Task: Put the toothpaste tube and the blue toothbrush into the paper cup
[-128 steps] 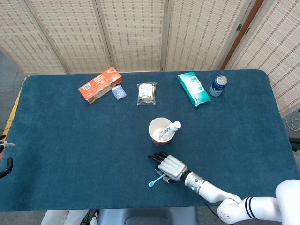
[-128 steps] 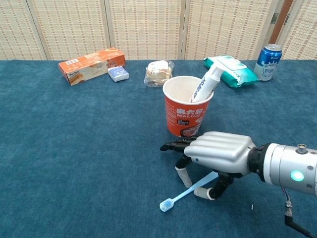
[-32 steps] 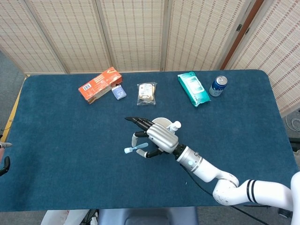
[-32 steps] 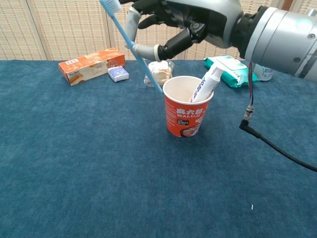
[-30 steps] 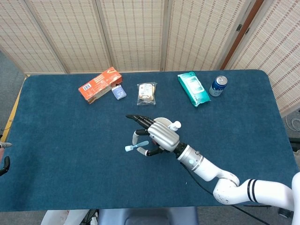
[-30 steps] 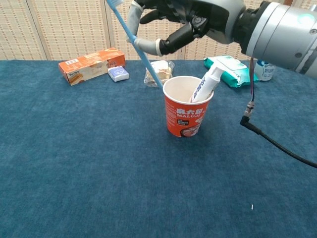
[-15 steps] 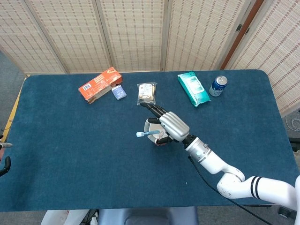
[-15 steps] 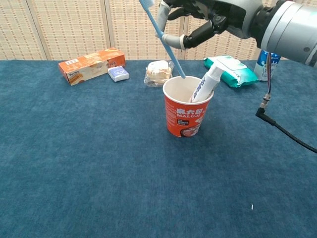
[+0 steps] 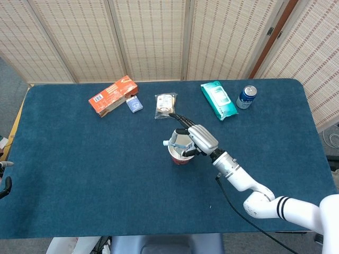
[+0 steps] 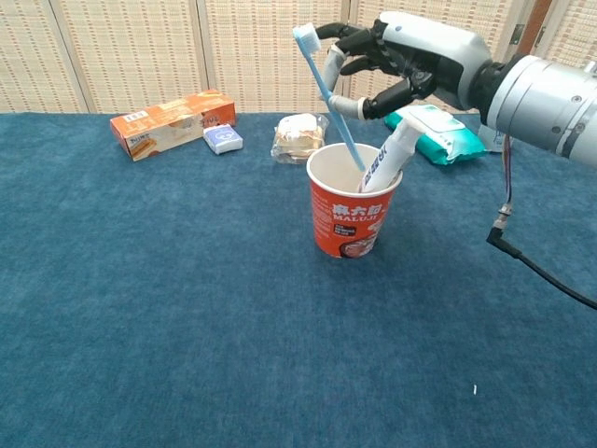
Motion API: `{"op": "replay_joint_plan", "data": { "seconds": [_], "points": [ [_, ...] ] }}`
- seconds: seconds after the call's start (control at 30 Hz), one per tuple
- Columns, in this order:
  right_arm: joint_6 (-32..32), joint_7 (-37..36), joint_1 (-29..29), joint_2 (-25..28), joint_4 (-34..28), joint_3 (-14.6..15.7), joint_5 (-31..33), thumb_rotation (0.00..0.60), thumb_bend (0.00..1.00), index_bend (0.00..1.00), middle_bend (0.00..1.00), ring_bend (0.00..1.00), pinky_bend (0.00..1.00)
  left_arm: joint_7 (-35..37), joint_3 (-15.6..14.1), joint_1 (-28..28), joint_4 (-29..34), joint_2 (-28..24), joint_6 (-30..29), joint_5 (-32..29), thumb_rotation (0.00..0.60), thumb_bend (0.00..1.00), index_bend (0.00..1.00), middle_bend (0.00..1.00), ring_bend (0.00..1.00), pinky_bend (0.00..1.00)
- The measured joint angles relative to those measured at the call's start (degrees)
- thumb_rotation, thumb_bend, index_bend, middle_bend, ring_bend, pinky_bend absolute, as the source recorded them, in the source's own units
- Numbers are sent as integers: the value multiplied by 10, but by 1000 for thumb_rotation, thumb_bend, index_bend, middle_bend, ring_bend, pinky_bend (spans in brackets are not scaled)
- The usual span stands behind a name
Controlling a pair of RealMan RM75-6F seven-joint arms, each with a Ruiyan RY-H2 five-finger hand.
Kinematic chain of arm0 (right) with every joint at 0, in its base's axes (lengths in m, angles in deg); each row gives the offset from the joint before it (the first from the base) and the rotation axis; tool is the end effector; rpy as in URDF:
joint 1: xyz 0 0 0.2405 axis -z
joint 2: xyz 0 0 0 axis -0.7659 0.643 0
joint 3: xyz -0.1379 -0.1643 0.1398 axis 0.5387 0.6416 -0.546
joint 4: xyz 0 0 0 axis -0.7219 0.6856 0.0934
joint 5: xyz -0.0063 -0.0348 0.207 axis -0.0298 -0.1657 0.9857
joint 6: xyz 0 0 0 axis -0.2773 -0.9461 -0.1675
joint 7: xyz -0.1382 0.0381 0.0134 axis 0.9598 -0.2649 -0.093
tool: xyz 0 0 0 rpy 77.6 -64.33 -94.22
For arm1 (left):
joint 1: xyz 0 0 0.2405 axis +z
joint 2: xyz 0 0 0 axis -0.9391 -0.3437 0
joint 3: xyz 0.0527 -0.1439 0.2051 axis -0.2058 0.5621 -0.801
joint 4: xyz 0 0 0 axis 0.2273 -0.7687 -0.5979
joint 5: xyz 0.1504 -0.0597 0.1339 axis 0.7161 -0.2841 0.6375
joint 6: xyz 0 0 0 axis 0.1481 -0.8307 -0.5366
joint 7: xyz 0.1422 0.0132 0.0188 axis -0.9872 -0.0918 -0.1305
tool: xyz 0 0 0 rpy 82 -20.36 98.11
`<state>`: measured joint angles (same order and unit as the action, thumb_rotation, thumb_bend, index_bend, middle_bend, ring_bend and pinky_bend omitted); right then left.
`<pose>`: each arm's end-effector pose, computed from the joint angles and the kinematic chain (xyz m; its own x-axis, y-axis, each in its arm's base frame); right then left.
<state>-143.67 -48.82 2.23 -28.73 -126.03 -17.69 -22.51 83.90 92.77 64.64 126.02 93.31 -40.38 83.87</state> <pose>-0.1049 -0.3736 0.0186 -0.0704 -0.4089 0.9099 -0.8374 -0.4714 -0.2766 -0.3417 0.1931 0.2142 0.4163 -0.0003 0.9092 0.8998 0.1438 -0.4119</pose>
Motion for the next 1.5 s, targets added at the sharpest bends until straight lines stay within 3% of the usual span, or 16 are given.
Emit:
{"op": "replay_joint_plan", "data": {
  "seconds": [0.43,0.6,0.9,1.2,1.5],
  "points": [
    [1,-82,-1,-46,81,26,-24,600,287,600,44,0,119,2,0,1,0,-1,-2,1,600,522,317,155,77,164],
    [0,-84,0,-48,86,30,-26,600,210,532,43,0,120,2,0,1,1,-1,-2,3,600,523,317,155,78,164],
    [3,-79,3,-39,78,31,-20,600,182,489,39,0,120,-2,-1,0,0,1,-1,3,600,523,317,155,77,164],
    [-14,-74,8,-19,48,29,-28,600,182,473,38,0,119,-7,-2,0,1,2,-1,5,600,523,317,155,77,164],
    [-49,-12,24,41,-45,28,-44,600,181,447,38,0,119,-20,-5,0,6,6,-4,11,600,523,317,155,77,164]
  ]
}}
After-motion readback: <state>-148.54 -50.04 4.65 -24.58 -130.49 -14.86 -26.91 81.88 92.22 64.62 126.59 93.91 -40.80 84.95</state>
